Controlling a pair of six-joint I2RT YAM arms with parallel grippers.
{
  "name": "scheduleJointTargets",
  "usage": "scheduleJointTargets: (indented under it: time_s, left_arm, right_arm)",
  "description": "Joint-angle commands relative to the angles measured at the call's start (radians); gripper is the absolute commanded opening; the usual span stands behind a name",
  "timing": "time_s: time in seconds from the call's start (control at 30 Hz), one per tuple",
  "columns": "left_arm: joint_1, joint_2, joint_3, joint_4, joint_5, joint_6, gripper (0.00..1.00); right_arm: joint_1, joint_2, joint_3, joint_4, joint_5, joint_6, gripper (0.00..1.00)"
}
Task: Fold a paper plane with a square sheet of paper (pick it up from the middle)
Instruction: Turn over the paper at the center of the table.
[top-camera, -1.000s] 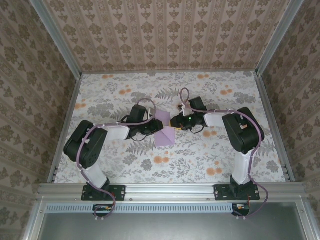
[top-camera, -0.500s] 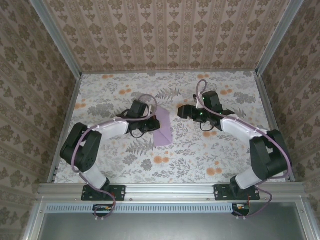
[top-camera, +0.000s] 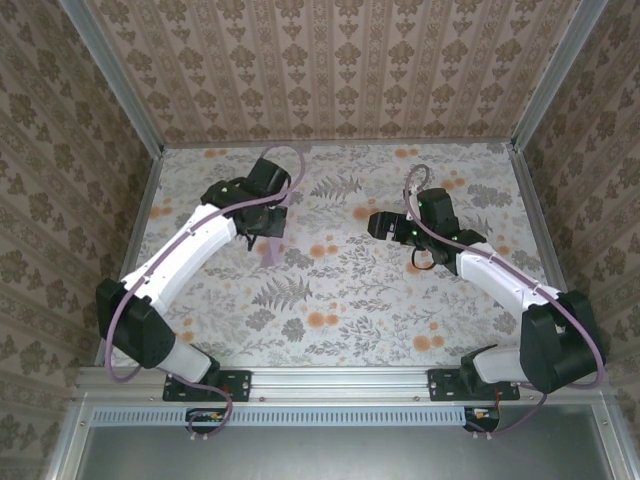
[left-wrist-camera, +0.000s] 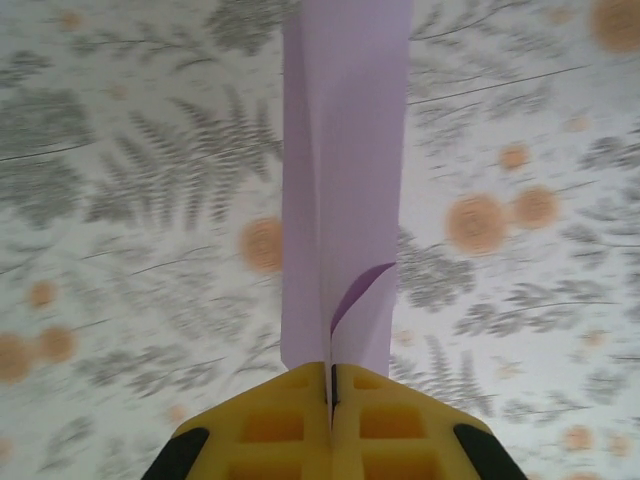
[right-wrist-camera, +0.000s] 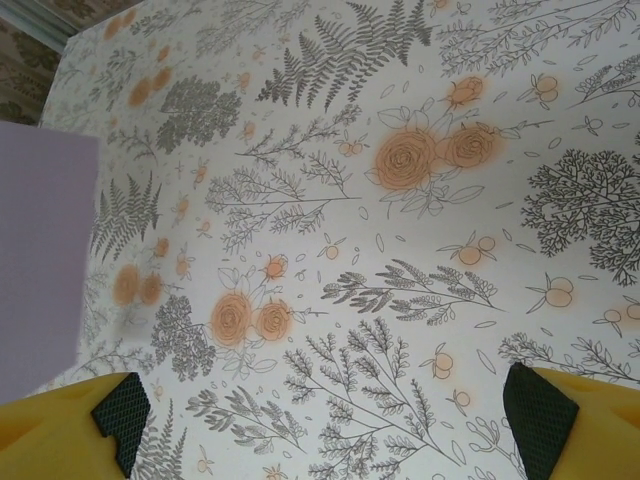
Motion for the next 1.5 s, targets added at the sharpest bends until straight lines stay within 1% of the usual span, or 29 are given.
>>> scheduleJointTargets:
  time_s: [0.0, 0.1, 0.2, 0.4, 0.47, 0.67, 0.77, 0.8, 0.9, 1.03, 1.1, 1.2, 1.3, 1.33, 1.47]
  left_arm:
    - [-0.037, 0.081, 0.075, -0.197, -0.267, 0.009, 0.06]
    - [-0.063, 0.168, 0.117, -0.238, -0.37, -0.034, 0.06]
    - [-0.093, 0.283, 0.16, -0.278, -0.439, -0.074, 0.06]
    - [-0.148, 0.519, 0.259, -0.295, -0.473, -0.08, 0.05]
    - [-0.165, 0.575, 0.278, -0.282, -0.461, -0.08, 0.05]
    - [-0.209, 0.661, 0.304, -0.221, -0.373, -0.08, 0.07]
    - [-0.225, 0.666, 0.296, -0.166, -0.278, -0.066, 0.08]
    - [-0.229, 0.667, 0.291, -0.144, -0.243, -0.055, 0.1]
    - [-0.234, 0.669, 0.282, -0.108, -0.189, -0.053, 0.12]
    - [-0.232, 0.655, 0.267, -0.069, -0.142, -0.052, 0.22]
    - [-0.223, 0.64, 0.247, -0.032, -0.092, -0.05, 0.28]
    - [-0.2, 0.608, 0.198, 0.043, 0.011, -0.048, 0.34]
    - [-0.171, 0.568, 0.139, 0.121, 0.109, -0.052, 0.38]
    - [-0.162, 0.556, 0.122, 0.145, 0.144, -0.053, 0.4]
    - [-0.118, 0.5, 0.041, 0.256, 0.293, -0.061, 0.48]
  right_arm:
    - [-0.006, -0.019, -0.012, -0.028, 0.044, -0.021, 0.96]
    - [-0.008, -0.016, -0.013, -0.033, 0.052, -0.021, 0.96]
    - [-0.011, -0.014, -0.01, -0.041, 0.068, -0.02, 0.96]
    - [-0.028, -0.005, -0.009, -0.055, 0.094, -0.012, 0.96]
    - [-0.034, -0.004, -0.009, -0.061, 0.101, -0.008, 0.96]
    - [-0.051, 0.004, -0.007, -0.071, 0.106, -0.003, 0.96]
    - [-0.057, 0.01, -0.006, -0.072, 0.112, 0.007, 0.96]
    - [-0.06, 0.015, -0.006, -0.071, 0.112, 0.014, 0.95]
    - [-0.068, 0.024, -0.007, -0.067, 0.101, 0.029, 0.95]
    - [-0.075, 0.036, -0.007, -0.065, 0.088, 0.037, 0.95]
    - [-0.077, 0.041, -0.004, -0.065, 0.085, 0.039, 0.95]
    - [-0.078, 0.041, -0.003, -0.066, 0.08, 0.041, 0.95]
    - [-0.079, 0.041, -0.001, -0.066, 0.076, 0.044, 0.95]
    - [-0.079, 0.068, -0.001, -0.065, 0.072, 0.043, 0.95]
    - [-0.079, 0.085, 0.006, -0.066, 0.059, 0.045, 0.95]
